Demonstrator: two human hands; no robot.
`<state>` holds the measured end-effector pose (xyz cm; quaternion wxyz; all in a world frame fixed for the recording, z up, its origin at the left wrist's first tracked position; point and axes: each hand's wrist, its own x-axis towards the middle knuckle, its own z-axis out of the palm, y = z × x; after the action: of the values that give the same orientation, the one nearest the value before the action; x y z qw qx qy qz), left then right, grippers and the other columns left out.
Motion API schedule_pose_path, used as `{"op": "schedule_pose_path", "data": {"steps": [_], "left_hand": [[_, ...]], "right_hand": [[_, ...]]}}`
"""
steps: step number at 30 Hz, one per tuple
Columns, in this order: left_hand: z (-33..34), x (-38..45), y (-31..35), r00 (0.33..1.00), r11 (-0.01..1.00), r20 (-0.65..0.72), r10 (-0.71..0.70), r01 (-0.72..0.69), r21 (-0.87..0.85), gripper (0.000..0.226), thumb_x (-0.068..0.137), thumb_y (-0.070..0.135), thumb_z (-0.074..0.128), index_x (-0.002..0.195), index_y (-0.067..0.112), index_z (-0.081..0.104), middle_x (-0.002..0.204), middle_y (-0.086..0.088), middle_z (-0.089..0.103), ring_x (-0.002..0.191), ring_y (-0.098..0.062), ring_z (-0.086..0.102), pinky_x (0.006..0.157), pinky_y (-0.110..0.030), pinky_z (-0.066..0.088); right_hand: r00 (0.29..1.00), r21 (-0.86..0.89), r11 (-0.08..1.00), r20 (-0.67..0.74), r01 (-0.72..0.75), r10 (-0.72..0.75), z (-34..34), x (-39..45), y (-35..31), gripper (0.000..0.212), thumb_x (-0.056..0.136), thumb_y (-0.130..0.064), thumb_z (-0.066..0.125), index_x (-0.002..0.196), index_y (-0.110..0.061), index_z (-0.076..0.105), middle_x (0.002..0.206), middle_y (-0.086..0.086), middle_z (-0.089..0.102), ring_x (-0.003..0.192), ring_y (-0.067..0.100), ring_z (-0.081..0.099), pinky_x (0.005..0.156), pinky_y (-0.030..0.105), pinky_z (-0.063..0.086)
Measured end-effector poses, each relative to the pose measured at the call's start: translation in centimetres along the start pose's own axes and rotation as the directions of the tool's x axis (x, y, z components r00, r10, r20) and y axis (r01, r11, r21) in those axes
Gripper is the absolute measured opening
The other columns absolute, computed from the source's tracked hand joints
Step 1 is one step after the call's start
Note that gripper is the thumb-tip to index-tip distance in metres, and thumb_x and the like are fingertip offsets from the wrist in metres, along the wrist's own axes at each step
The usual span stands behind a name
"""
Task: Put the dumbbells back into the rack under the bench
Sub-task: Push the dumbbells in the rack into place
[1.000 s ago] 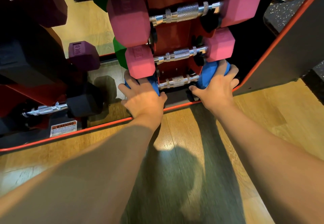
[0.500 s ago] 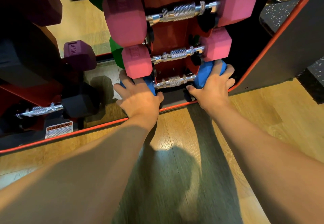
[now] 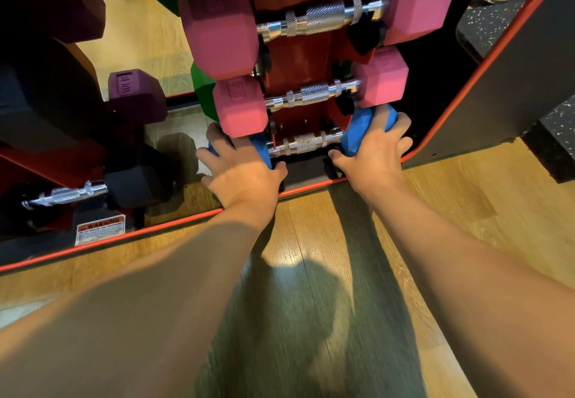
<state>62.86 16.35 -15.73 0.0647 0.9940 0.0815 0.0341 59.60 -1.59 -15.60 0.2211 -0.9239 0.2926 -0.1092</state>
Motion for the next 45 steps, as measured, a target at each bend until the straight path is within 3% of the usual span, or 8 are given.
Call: {"op": "schedule_pose_path", "data": {"steps": [10, 22, 25, 30, 35, 38, 42, 45], "left_hand": [[-0.4, -0.1, 0.3, 1.000, 1.000, 0.007, -0.006, 0.007, -0.009, 0.092, 0.067, 0.073, 0.071, 0.133, 0.013, 0.048, 0.143, -0.011, 0.028, 0.120, -0.035, 0.031, 0.078, -0.045, 0.046], [-2.0, -0.5, 0.0, 0.998, 0.975, 0.031, -0.061, 0.066, -0.213, 0.113, 0.064, 0.079, 0.068, 0.146, 0.011, 0.031, 0.149, -0.007, 0.032, 0.131, -0.029, 0.033, 0.095, -0.056, 0.040], [-2.8, -0.5, -0.3, 0.991, 0.936, 0.060, -0.124, 0.136, -0.325, 0.118, 0.058, 0.081, 0.071, 0.144, 0.009, 0.032, 0.148, -0.008, 0.035, 0.136, -0.026, 0.030, 0.099, -0.058, 0.037], [-4.4, -0.2, -0.9, 0.993, 0.912, -0.043, -0.109, 0.083, -0.402, 0.126, 0.055, 0.081, 0.072, 0.149, 0.013, 0.021, 0.149, -0.009, 0.037, 0.137, -0.028, 0.032, 0.102, -0.059, 0.033], [-5.1, 0.5, -0.8, 0.999, 0.979, -0.004, 0.039, -0.039, -0.200, 0.116, 0.060, 0.095, 0.048, 0.139, 0.010, 0.047, 0.140, -0.011, 0.053, 0.134, -0.028, 0.041, 0.111, -0.052, 0.022], [-5.5, 1.0, -0.2, 0.999, 0.976, -0.005, 0.053, -0.053, -0.211, 0.113, 0.063, 0.093, 0.048, 0.139, 0.008, 0.046, 0.145, -0.013, 0.049, 0.138, -0.024, 0.037, 0.114, -0.053, 0.017], [-5.6, 1.5, -0.3, 0.996, 0.958, -0.051, 0.070, -0.081, -0.274, 0.101, 0.069, 0.082, 0.058, 0.137, 0.009, 0.044, 0.136, -0.011, 0.055, 0.131, -0.029, 0.045, 0.111, -0.049, 0.019], [-5.7, 1.4, -0.7, 0.997, 0.954, -0.050, 0.051, -0.063, -0.295, 0.103, 0.067, 0.084, 0.058, 0.136, 0.008, 0.044, 0.131, -0.011, 0.056, 0.127, -0.029, 0.047, 0.108, -0.047, 0.022]], "right_hand": [[0.999, -0.010, 1.000, 0.040, 0.009, -0.009, -0.7, -0.2, -0.1, 0.109, 0.073, -0.046, 0.084, 0.152, -0.022, 0.013, 0.153, 0.019, 0.011, 0.123, 0.043, 0.034, 0.094, 0.047, 0.047], [0.998, -0.061, 0.998, 0.068, 0.010, -0.005, -2.2, -1.7, -0.1, 0.115, 0.071, -0.058, 0.081, 0.154, -0.030, 0.006, 0.158, 0.013, 0.009, 0.131, 0.040, 0.029, 0.090, 0.048, 0.048], [0.998, 0.019, 0.999, 0.053, -0.037, 0.036, -2.8, -1.7, -0.2, 0.115, 0.071, -0.057, 0.082, 0.155, -0.027, 0.009, 0.158, 0.012, 0.011, 0.133, 0.039, 0.026, 0.094, 0.047, 0.042], [0.995, 0.136, 0.987, -0.045, -0.085, 0.091, -4.3, -1.2, -0.5, 0.122, 0.068, -0.063, 0.080, 0.156, -0.017, 0.009, 0.150, 0.010, 0.026, 0.128, 0.039, 0.033, 0.092, 0.050, 0.043], [0.994, 0.192, 0.981, -0.097, -0.034, 0.053, -5.4, -0.7, -2.2, 0.130, 0.063, -0.067, 0.081, 0.158, -0.021, 0.005, 0.151, 0.008, 0.030, 0.131, 0.035, 0.034, 0.095, 0.050, 0.043], [0.994, 0.288, 0.956, -0.079, -0.047, 0.073, -5.8, -0.1, -3.3, 0.124, 0.065, -0.056, 0.086, 0.157, -0.021, 0.010, 0.154, 0.007, 0.031, 0.136, 0.033, 0.031, 0.101, 0.049, 0.039], [0.991, 0.395, 0.913, -0.045, -0.100, 0.129, -5.9, 0.1, -3.8, 0.100, 0.071, -0.042, 0.086, 0.147, -0.023, 0.023, 0.137, 0.012, 0.046, 0.126, 0.035, 0.038, 0.101, 0.049, 0.039], [0.987, 0.350, 0.930, -0.072, -0.109, 0.143, -5.7, -0.3, -4.1, 0.081, 0.075, -0.043, 0.082, 0.135, -0.027, 0.029, 0.119, 0.009, 0.051, 0.118, 0.040, 0.044, 0.093, 0.048, 0.038]]}}
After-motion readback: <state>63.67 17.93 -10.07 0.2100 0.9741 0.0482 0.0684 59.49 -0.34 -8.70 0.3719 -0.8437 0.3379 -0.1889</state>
